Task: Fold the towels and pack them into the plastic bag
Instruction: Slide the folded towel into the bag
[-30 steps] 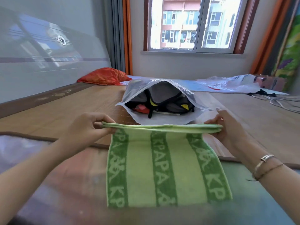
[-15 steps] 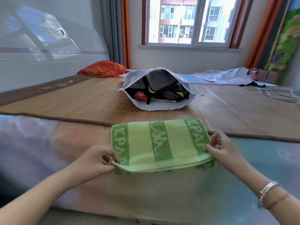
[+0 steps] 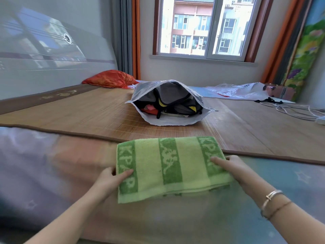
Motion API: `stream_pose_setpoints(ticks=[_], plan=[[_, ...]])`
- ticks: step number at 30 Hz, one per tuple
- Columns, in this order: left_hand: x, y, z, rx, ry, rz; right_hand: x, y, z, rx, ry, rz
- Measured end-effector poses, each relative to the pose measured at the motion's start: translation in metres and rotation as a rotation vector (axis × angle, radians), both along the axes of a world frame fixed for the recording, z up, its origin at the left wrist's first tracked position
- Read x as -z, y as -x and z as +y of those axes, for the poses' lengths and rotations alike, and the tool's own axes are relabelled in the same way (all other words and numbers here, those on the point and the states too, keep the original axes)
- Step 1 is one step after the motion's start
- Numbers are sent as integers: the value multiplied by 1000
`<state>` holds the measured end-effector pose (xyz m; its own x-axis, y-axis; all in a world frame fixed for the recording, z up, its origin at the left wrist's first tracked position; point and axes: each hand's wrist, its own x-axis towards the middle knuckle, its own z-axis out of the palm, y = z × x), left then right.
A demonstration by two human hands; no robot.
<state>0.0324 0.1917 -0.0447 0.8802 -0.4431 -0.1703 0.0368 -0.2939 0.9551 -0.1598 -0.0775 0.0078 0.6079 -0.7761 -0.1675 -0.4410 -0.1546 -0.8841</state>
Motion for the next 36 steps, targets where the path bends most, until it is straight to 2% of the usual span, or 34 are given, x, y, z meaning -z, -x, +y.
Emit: stream_pose_setpoints(ticks=[3,6,10,14,19,21,23,24,25,26,28,29,30,31,36], plan=[[-23,4,-3,0,68,-46,-22,-7,12,-70,-344,-227],[-55,10,-9,75,236,-7,-40,-18,34,-157,-452,-300],[-98,35,-29,240,412,59,-58,-30,69,-265,-233,-334],[-122,59,-55,425,450,88,-80,-41,94,-442,-23,-464],[-137,39,-78,406,526,131,-94,-76,84,-555,3,-375],[-135,18,-93,320,510,93,-89,-89,64,-535,123,-412],[-136,-8,-110,271,504,98,-78,-102,35,-349,360,-487],[-137,-20,-119,276,518,121,-71,-109,17,-237,393,-491],[-139,-33,-127,278,533,146,-67,-118,-1,-167,321,-477],[-140,-46,-136,278,538,171,-64,-128,-18,-172,121,-473],[-137,-71,-153,261,542,236,-62,-147,-47,-324,-444,-466],[-133,-84,-162,246,539,265,-64,-156,-55,-381,-594,-456],[-129,-96,-172,232,527,273,-64,-168,-65,-421,-627,-449],[-124,-109,-184,215,519,262,-63,-183,-75,-407,-566,-436],[-100,-157,-245,101,533,113,-65,-258,-121,-128,54,-448]])
